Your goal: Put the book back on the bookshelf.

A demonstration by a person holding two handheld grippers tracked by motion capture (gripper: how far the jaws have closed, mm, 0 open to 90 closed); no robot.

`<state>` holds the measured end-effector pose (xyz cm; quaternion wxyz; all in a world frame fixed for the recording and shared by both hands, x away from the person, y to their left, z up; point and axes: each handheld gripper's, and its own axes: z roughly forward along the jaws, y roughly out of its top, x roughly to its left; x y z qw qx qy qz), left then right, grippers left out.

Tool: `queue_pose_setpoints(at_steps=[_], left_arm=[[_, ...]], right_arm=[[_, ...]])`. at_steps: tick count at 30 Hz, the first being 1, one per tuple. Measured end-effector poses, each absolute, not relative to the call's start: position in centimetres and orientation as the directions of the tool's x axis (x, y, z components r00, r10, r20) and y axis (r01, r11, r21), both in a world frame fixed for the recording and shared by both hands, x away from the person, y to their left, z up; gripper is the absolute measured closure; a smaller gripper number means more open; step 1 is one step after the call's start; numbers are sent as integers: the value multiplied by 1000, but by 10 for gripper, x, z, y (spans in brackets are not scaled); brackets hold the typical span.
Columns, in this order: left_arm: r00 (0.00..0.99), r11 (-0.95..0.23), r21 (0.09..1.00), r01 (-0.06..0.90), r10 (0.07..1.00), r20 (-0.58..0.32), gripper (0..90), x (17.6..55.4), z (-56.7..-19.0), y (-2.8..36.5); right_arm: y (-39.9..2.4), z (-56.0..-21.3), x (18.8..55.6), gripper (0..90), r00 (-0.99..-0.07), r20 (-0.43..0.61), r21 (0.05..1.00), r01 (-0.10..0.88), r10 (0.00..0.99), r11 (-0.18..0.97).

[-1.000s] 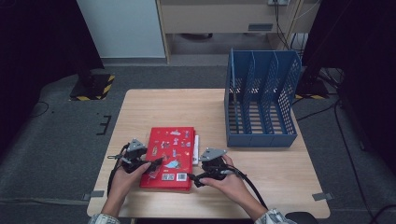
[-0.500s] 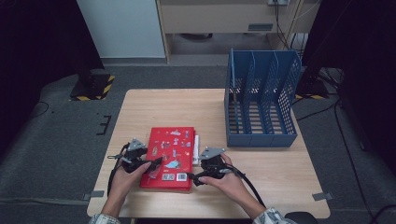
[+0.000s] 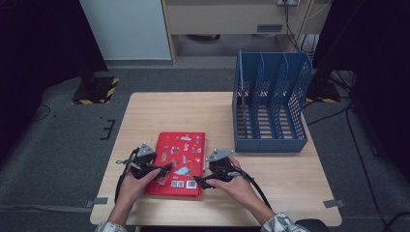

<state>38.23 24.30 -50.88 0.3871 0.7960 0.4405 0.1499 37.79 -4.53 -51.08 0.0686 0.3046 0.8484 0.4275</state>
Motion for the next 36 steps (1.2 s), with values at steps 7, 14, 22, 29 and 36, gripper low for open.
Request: queue_pose_setpoints(at_steps=[7,14,22,29,36], left_arm=[[568,-305,753,584,816,-110,154,382,-510,241],[574,-304,752,585,810,-119,139,383,-511,242],[590,-309,747,588,796,-136,70,388,-514,242],[624,-320,760,566,769,-141,31,394,-517,244],[615,-312,767,561,777,-134,34,397,-518,243]], right_arm=[[-42,-517,389,68,-798,193,754,493,571,434],[-36,-521,395,38,-795,224,749,511,564,423],[-37,-528,403,23,-788,285,735,545,546,403],[-35,-531,408,20,-789,310,740,551,531,387],[-35,-530,408,21,-790,306,735,551,532,395]])
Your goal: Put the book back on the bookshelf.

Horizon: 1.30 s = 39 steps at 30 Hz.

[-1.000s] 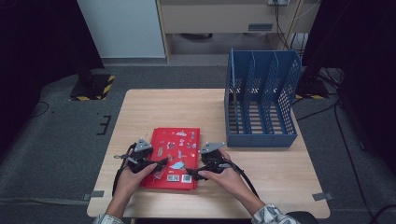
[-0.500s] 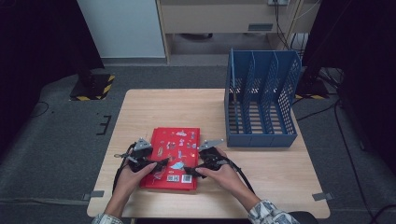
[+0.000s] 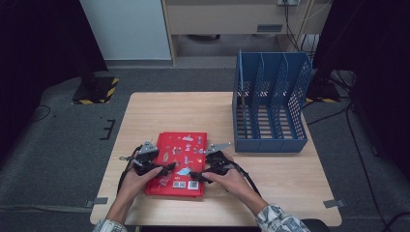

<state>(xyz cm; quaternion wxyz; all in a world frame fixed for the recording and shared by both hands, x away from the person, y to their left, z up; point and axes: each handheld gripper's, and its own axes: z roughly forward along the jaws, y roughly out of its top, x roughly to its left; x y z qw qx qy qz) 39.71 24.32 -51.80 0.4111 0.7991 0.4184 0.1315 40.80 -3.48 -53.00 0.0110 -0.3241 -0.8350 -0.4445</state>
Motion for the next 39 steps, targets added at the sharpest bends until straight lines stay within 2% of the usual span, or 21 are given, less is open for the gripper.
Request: queue_pose_setpoints(at_steps=[6,19,39], left_arm=[[602,-331,764,553,793,-92,51,393,-514,240],[595,-302,770,562,794,-123,56,392,-514,242],[594,-299,779,551,796,-115,0,392,-518,242]], right_arm=[[-31,-525,405,22,-806,243,735,516,540,440],[-28,-517,401,26,-816,193,751,480,545,453],[-28,-519,400,36,-815,176,754,472,552,457]])
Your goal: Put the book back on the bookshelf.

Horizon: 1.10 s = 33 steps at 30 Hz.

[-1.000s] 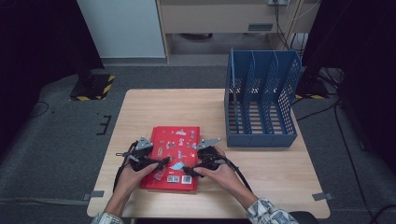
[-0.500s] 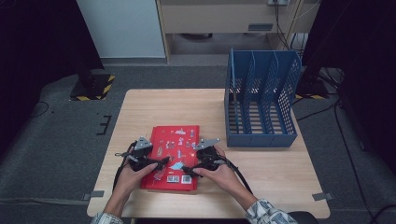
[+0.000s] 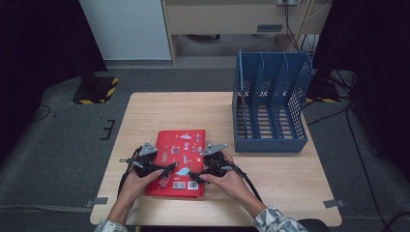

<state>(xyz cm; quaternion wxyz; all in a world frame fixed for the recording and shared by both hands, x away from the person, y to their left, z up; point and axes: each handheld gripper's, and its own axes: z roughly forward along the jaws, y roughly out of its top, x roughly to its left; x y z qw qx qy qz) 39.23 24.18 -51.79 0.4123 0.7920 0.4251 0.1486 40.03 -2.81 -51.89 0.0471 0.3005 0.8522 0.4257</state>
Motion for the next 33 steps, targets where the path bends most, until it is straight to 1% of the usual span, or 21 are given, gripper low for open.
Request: queue_pose_setpoints(at_steps=[10,14,18,22,28,33], left_arm=[[585,-294,776,559,802,-117,4,393,-517,242],[553,-273,771,575,825,-120,73,393,-514,242],[551,-270,767,582,825,-127,83,393,-514,242],[539,-251,767,591,830,-144,114,393,-513,244],[536,-231,768,597,827,-167,116,393,-512,245],[534,-229,770,596,829,-167,116,393,-512,245]], right_arm=[[-29,-521,402,40,-815,197,751,483,545,450],[-29,-521,403,40,-814,206,747,489,543,450],[-29,-522,405,40,-816,213,746,491,537,450],[-28,-522,407,40,-814,232,747,499,532,438],[-25,-519,410,36,-815,242,753,500,527,428],[-23,-519,412,36,-814,242,756,499,528,423]])
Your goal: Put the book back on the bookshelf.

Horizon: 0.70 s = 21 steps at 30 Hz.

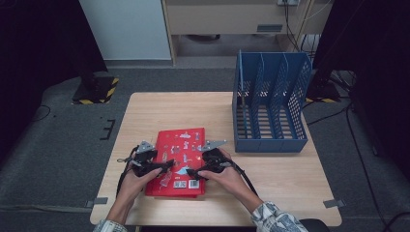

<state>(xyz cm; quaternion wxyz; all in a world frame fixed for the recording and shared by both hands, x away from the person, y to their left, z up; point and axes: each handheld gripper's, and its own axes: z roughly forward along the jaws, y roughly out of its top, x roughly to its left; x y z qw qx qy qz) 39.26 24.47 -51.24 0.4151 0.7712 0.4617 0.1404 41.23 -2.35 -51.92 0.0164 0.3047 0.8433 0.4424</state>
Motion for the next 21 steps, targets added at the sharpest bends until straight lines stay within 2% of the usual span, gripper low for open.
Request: queue_pose_setpoints(at_steps=[7,11,21], left_arm=[[539,-201,778,595,818,-201,109,392,-514,248],[552,-208,783,587,810,-198,42,392,-515,246],[560,-193,785,588,798,-223,0,394,-517,247]], right_arm=[[-24,-515,409,50,-822,215,779,470,527,415],[-24,-512,405,60,-825,197,796,450,530,405],[-25,-510,402,72,-834,181,811,427,522,401]])
